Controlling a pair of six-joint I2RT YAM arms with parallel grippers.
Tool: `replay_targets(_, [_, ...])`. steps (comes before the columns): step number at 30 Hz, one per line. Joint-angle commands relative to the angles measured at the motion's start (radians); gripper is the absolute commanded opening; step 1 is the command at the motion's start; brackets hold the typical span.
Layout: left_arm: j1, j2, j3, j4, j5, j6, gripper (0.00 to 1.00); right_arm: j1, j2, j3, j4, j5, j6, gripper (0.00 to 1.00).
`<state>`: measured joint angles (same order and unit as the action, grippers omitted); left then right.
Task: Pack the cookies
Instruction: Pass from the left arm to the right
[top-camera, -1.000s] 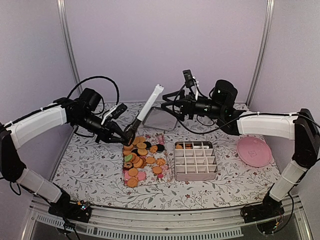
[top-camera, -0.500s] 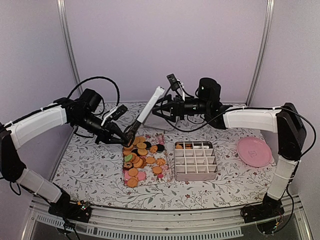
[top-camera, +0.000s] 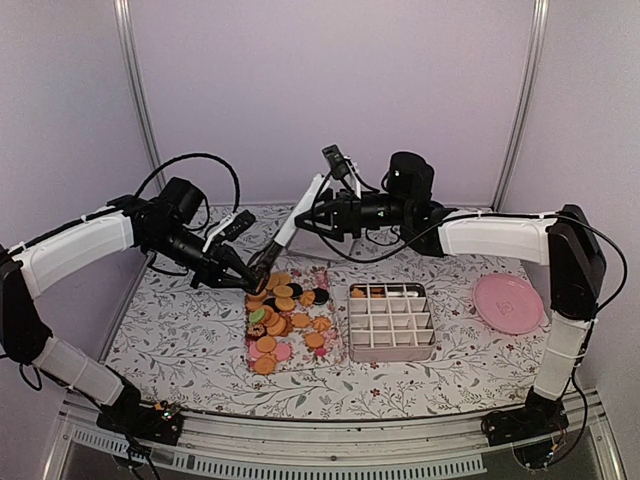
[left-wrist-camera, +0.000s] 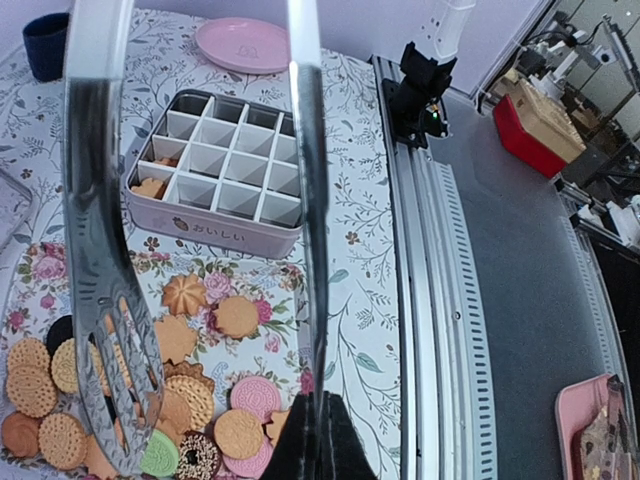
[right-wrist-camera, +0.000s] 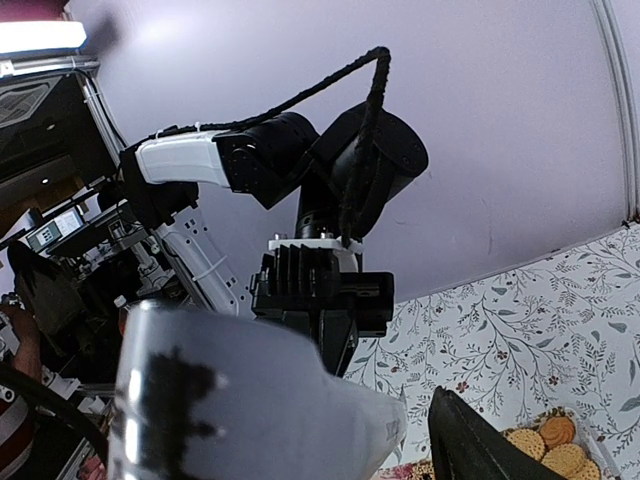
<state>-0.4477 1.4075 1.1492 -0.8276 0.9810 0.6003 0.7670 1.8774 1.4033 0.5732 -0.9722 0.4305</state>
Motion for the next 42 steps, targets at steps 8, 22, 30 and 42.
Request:
replay_targets(8, [-0.014,0.010,0.011,0.031,-0.006,-0.002,0.00,0.018,0.023,0.014,0.017,-0.006,0.019,0.63])
replay_targets(22, [-0.014,0.009,0.000,0.041,-0.033,-0.004,0.00,0.036,0.035,0.048,-0.010,0.002,0.002,0.44])
replay_targets(30, [-0.014,-0.001,-0.010,0.042,-0.045,-0.002,0.00,0.021,0.008,0.057,-0.058,0.001,-0.035,0.50])
replay_targets(42, [-0.013,-0.001,-0.008,0.044,-0.042,-0.007,0.00,0.016,0.003,0.087,-0.142,-0.005,-0.074,0.53])
